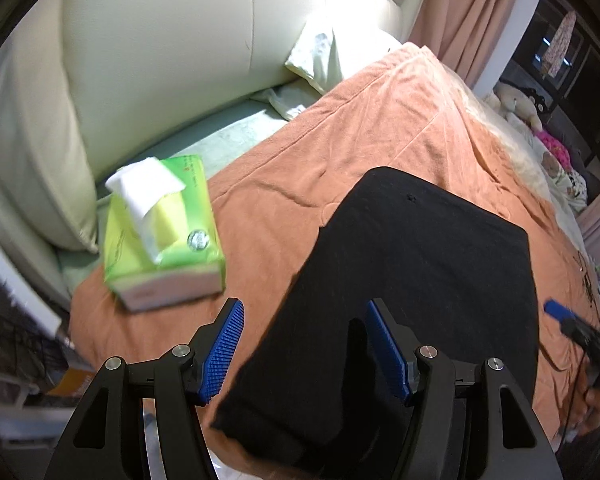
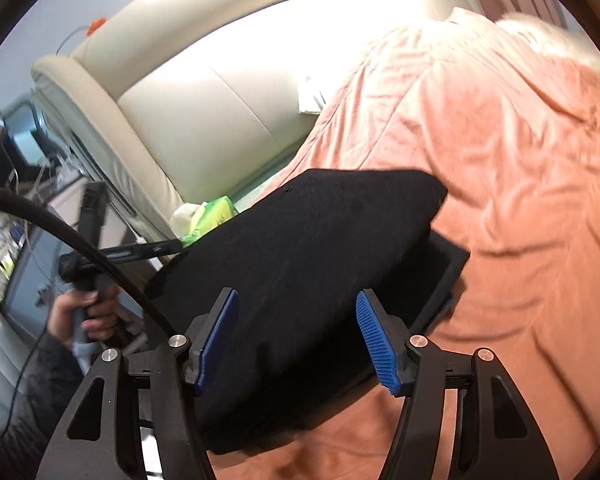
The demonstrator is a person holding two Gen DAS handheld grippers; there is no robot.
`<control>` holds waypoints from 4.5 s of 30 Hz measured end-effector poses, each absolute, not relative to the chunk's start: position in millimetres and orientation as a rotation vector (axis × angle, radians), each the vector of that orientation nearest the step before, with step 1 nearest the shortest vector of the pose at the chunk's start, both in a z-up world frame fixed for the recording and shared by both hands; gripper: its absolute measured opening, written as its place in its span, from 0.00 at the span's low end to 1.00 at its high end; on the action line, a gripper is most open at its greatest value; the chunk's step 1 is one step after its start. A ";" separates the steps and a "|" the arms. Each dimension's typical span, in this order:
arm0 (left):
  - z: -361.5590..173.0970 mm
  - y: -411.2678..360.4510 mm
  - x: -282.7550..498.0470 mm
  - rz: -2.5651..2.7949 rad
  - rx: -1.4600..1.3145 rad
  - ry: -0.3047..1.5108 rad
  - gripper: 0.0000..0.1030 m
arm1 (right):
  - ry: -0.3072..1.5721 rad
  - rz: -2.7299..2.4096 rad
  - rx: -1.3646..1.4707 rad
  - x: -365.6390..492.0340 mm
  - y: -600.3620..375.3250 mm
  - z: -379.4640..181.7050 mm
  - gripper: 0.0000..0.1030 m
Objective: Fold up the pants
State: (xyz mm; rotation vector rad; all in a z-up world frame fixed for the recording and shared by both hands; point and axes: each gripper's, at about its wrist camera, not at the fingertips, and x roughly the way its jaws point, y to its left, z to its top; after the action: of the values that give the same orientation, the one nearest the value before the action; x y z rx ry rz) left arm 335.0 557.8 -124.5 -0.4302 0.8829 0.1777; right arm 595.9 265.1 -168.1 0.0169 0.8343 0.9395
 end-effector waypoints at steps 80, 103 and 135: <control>16.8 210.6 114.8 0.232 -0.239 0.593 0.99 | 0.687 0.787 -0.189 341.0 20.3 7.3 1.00; 43.7 85.1 14.0 0.053 -0.142 0.498 0.99 | 0.623 0.648 -0.099 161.0 -111.6 37.8 1.00; 2.3 32.3 -85.0 0.041 -0.083 0.408 0.99 | 0.427 0.483 -0.109 -23.1 -150.8 -9.2 1.00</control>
State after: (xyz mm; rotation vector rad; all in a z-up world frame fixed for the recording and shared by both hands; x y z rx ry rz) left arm -85.0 32.3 2.3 -0.0827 0.4083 0.0411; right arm -23.1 -150.8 -9.2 -0.1086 0.4270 0.4827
